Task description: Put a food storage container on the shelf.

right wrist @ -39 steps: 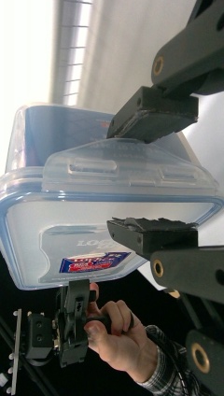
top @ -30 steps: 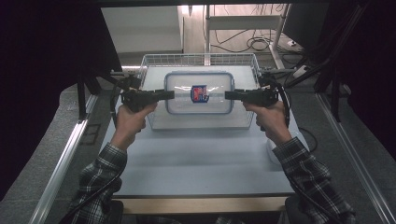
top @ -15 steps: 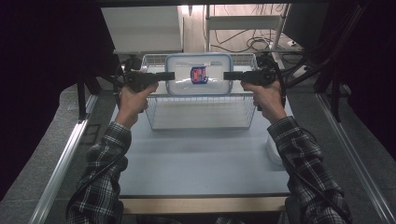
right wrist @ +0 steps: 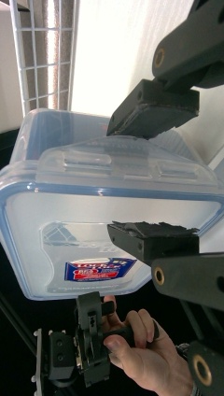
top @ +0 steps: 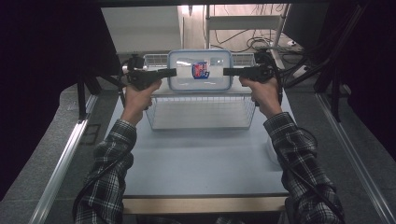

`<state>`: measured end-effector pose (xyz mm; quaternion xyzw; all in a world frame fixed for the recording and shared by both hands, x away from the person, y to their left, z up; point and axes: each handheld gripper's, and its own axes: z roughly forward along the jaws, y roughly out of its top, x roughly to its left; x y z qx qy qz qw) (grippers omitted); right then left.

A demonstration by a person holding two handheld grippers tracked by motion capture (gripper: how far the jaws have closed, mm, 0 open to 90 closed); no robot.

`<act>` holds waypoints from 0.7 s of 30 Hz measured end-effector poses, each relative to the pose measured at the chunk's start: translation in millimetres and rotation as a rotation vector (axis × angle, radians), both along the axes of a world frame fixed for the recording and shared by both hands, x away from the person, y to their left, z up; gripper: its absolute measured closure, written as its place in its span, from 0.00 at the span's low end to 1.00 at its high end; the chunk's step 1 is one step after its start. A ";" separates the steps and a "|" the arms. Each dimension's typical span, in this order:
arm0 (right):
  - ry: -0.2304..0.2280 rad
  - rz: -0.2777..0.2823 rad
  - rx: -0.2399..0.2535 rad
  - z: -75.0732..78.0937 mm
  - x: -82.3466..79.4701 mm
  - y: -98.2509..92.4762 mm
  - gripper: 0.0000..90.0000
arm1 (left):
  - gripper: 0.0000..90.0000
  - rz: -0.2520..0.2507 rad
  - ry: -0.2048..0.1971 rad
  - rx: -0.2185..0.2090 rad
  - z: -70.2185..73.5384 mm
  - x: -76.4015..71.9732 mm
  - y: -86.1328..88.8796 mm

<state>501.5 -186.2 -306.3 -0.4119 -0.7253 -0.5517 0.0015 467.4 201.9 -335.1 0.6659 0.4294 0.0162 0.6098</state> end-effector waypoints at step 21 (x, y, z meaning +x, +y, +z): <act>-0.004 -0.066 -0.111 -2.5 -3.9 9.5 0.59 | 0.41 0.090 0.006 0.167 4.1 3.2 -9.0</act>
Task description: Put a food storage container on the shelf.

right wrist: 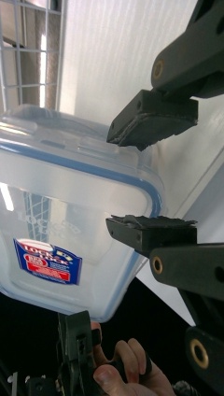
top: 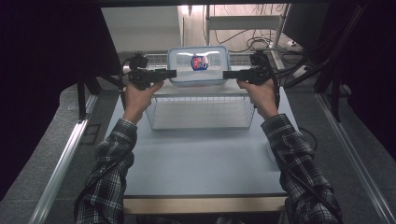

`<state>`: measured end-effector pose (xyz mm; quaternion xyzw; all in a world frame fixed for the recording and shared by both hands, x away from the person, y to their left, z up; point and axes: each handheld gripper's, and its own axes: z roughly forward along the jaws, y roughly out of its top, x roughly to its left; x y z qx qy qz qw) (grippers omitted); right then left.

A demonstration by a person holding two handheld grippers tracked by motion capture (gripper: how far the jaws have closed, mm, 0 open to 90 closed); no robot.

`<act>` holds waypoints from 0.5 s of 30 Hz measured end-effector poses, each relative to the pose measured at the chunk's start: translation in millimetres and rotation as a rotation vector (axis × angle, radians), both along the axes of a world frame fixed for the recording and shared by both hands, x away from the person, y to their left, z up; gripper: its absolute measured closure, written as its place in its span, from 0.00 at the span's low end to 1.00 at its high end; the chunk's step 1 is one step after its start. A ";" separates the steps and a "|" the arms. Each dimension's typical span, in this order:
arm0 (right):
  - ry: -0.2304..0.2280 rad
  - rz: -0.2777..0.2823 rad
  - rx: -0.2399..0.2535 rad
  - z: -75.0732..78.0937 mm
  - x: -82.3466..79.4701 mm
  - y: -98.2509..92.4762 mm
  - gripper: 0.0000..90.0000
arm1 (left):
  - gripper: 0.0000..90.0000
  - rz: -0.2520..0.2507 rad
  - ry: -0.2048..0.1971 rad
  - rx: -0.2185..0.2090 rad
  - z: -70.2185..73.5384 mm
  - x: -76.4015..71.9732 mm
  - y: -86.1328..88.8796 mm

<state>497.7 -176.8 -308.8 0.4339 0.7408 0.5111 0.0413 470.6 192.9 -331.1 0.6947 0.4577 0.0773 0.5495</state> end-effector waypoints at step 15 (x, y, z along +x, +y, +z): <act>-0.085 -0.056 -0.038 7.5 -0.6 4.5 0.70 | 0.46 0.009 0.007 -0.044 -1.6 5.0 -1.9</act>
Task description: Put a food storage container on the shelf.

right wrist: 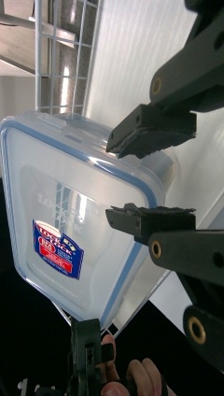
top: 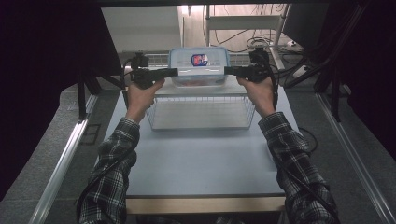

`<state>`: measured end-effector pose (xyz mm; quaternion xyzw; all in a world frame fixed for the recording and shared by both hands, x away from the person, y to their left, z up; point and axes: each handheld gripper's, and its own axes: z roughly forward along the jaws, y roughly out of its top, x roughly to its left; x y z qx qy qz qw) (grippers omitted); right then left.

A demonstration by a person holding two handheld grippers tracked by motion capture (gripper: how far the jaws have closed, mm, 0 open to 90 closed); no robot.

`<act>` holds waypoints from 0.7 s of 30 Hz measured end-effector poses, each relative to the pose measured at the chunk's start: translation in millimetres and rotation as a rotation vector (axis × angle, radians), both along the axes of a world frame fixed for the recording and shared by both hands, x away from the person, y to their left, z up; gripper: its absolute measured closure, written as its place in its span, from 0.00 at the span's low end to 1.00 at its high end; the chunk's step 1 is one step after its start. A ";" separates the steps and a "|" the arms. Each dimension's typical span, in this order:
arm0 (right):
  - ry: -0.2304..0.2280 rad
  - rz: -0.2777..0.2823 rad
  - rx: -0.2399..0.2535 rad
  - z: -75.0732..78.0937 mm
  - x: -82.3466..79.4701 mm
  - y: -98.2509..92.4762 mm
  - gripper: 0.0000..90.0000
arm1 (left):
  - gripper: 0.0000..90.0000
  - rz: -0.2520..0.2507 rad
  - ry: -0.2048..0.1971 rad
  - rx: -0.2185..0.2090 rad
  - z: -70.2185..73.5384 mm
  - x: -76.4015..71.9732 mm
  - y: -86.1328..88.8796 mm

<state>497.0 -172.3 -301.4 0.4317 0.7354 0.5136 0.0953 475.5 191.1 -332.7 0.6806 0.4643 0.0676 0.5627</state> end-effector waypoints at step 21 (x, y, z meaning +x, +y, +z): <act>-0.091 0.039 -0.032 7.1 -11.5 1.3 0.57 | 0.33 -0.017 -0.083 0.073 17.6 -19.1 1.2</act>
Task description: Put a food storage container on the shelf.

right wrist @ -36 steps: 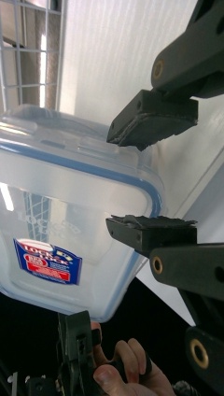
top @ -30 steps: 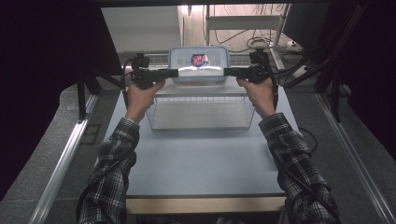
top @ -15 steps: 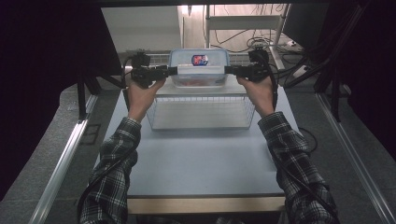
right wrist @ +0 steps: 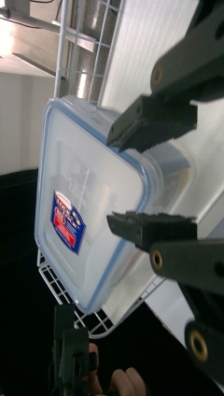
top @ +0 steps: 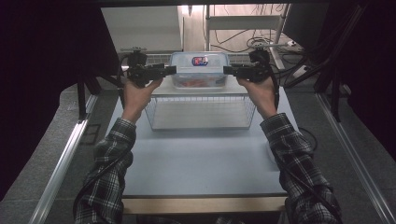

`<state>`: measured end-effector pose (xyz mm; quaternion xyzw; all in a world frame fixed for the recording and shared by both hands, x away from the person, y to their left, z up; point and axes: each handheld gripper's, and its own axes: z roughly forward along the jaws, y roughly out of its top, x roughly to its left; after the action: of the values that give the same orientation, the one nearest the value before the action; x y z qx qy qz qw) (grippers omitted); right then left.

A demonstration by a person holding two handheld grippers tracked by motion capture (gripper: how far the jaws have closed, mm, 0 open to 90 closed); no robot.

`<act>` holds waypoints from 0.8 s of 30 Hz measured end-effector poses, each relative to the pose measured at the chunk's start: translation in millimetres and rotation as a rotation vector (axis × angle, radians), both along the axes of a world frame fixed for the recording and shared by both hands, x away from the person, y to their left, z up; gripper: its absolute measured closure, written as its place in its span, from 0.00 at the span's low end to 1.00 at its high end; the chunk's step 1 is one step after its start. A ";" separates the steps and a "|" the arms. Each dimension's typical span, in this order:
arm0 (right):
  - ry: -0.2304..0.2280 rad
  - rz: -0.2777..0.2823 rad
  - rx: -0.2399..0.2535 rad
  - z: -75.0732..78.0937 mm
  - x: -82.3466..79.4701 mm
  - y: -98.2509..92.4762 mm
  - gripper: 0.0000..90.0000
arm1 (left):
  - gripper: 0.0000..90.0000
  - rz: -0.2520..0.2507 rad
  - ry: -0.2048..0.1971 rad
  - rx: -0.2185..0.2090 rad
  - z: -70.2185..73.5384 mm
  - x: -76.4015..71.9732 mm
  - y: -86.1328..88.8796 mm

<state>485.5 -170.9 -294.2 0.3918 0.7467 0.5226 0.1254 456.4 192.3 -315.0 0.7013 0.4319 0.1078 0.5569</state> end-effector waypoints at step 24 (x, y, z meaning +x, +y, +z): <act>-0.099 0.081 -0.100 -37.7 -56.3 -16.0 0.15 | 0.08 -0.111 -0.064 0.201 -46.3 -75.4 -12.3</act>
<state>429.2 -186.9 -332.0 0.3282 0.7798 0.5083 0.1605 381.1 180.1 -361.3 0.7728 0.3613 0.1419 0.5022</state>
